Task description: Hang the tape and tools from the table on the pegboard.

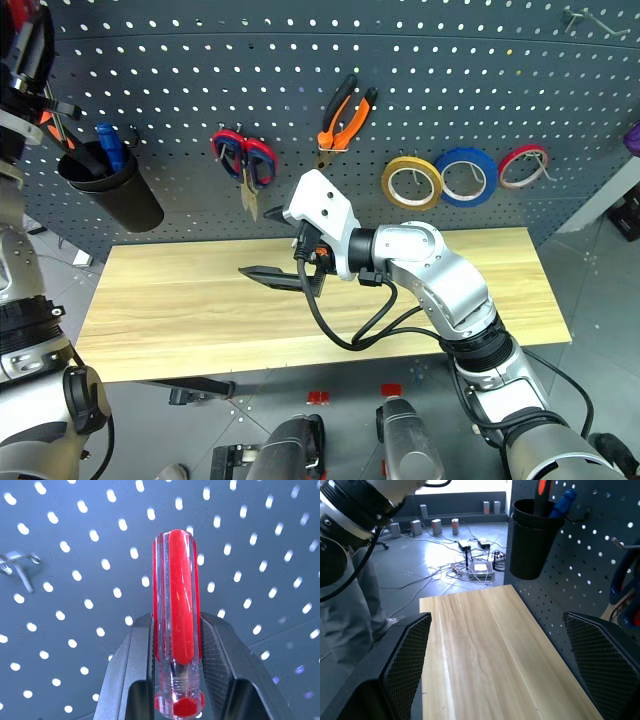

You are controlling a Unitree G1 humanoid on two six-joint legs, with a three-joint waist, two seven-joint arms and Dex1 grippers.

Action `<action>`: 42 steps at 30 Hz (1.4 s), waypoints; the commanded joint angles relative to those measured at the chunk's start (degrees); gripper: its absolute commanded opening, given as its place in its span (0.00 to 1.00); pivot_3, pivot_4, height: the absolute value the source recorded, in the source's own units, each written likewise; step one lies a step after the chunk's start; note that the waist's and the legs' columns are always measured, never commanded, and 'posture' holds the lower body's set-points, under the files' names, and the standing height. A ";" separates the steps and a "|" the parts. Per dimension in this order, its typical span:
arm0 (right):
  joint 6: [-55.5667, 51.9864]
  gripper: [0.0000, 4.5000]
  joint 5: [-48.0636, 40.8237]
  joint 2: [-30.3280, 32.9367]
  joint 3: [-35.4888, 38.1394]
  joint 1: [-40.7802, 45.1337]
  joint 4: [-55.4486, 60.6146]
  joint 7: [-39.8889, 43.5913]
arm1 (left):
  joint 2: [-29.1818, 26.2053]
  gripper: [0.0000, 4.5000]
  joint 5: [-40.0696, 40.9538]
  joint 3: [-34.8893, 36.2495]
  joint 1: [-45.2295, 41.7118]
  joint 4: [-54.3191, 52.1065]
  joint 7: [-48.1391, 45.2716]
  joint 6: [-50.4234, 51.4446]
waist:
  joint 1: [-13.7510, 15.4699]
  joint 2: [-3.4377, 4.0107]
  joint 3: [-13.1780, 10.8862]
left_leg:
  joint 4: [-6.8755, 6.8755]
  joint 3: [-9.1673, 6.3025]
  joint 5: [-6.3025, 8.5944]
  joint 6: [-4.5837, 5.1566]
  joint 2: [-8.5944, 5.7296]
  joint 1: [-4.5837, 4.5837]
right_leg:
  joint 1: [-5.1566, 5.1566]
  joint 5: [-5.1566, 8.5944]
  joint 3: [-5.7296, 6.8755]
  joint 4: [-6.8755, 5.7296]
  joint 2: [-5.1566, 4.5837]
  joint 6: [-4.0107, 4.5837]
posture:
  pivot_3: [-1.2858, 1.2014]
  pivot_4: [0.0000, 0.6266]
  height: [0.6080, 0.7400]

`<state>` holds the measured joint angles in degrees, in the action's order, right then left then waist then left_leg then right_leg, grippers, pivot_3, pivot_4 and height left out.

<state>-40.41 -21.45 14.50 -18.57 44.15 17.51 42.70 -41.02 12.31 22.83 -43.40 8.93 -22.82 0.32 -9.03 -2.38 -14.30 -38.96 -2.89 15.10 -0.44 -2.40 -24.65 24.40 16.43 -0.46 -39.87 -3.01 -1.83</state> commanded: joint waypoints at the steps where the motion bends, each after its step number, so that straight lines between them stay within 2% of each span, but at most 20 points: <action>1: 1.07 1.00 0.21 -0.16 0.96 1.21 1.78 -0.57 | 0.32 0.20 -1.49 0.54 0.42 1.06 1.83 -5.89 | -0.46 0.00 0.00 | 0.00 -0.01 0.00 0.00 0.00 0.00 | 0.01 0.00 0.02 -0.01 0.00 0.00 | 0.41 0.28 1.00; 7: 0.84 1.00 0.03 0.28 1.03 1.07 2.26 -0.78 | 1.63 0.20 -2.15 2.44 4.55 3.00 5.34 -10.41 | -2.18 0.00 0.02 | 0.00 -0.02 0.00 0.00 0.00 0.00 | 0.01 0.00 0.03 -0.05 -0.02 0.00 | 0.41 0.27 1.00; 9: 0.79 1.00 -0.12 0.39 1.12 1.11 2.32 -0.70 | 2.18 0.37 -1.03 2.90 5.72 2.45 5.71 -11.15 | -2.55 0.00 0.02 | 0.00 -0.02 0.00 0.00 0.00 0.00 | 0.02 0.00 0.03 -0.07 -0.02 0.00 | 0.41 0.27 1.00; 11: 0.73 1.00 -0.36 0.36 1.30 1.22 2.24 -0.69 | 2.55 0.47 -0.51 3.41 6.79 1.42 6.53 -11.50 | -2.83 0.00 0.03 | 0.00 -0.02 0.00 0.00 0.00 0.00 | 0.03 0.00 0.05 -0.09 -0.01 0.00 | 0.41 0.27 1.00; 18: 0.35 1.00 -2.25 -1.49 3.36 1.69 1.69 -1.20 | 3.13 0.95 0.46 5.67 10.18 -2.62 9.43 -11.23 | -3.29 0.00 0.47 | 0.00 -0.03 0.00 0.00 0.00 0.00 | 0.02 0.00 0.04 -0.11 -0.02 0.00 | 0.42 0.27 1.00; 19: 0.22 1.00 -2.55 -1.87 3.80 1.76 1.64 -1.25 | 3.17 0.99 0.64 5.87 10.66 -3.54 9.74 -10.78 | -3.32 0.01 0.55 | 0.00 -0.03 0.00 0.00 0.00 0.00 | 0.02 0.00 0.04 -0.11 -0.02 0.00 | 0.42 0.27 1.00; 24: 0.79 1.00 -3.52 -2.79 5.43 1.78 1.19 -1.66 | 2.95 0.99 1.36 5.61 11.27 -10.64 12.16 -5.67 | -3.37 -0.01 1.64 | 0.01 -0.05 0.00 0.00 -0.01 0.00 | 0.01 0.00 0.03 -0.11 -0.02 0.00 | 0.42 0.23 1.00; 29: 0.60 1.00 -5.12 -3.21 8.84 0.51 0.51 -3.09 | 5.12 0.99 7.38 0.12 12.92 -24.70 12.77 10.90 | -3.37 0.06 3.50 | 0.02 -0.09 0.01 0.00 -0.08 0.00 | -0.01 0.00 -0.02 -0.12 -0.03 0.00 | 0.43 0.16 1.00; 33: 7.21 1.00 -3.46 -2.49 9.38 -5.02 -0.67 -2.23 | 11.71 0.99 12.60 0.29 18.85 -33.04 18.17 22.41 | -3.50 0.40 6.32 | 0.18 -0.13 0.10 0.07 -0.10 0.20 | -0.19 0.00 -0.08 -0.09 -0.02 0.00 | 0.44 0.11 1.00; 37: 14.87 1.00 0.75 -0.92 10.14 -14.13 -4.62 -4.15 | 19.37 0.99 12.80 -2.32 31.34 -43.08 25.27 32.95 | -3.38 0.46 7.99 | 0.23 -0.11 0.19 0.12 -0.12 0.58 | -0.48 0.02 -0.25 -0.11 0.03 0.00 | 0.45 0.09 1.00; 42: 25.16 1.00 7.56 -1.85 11.72 -21.54 -13.48 -10.84 | 23.18 0.99 9.03 -3.47 41.94 -43.13 24.38 29.15 | -2.08 0.61 8.83 | 0.16 -0.09 0.23 0.15 -0.13 0.86 | -0.85 0.04 -0.43 0.06 0.13 0.04 | 0.46 0.06 1.00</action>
<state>-20.31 -16.31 12.97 -8.35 23.35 5.46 34.47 -18.08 23.08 18.82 -2.50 -32.05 1.80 32.11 -11.11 -1.77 -5.47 -38.80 -2.97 15.33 -0.29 -2.53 -23.79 23.55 16.48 -0.90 -39.82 -2.87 -1.79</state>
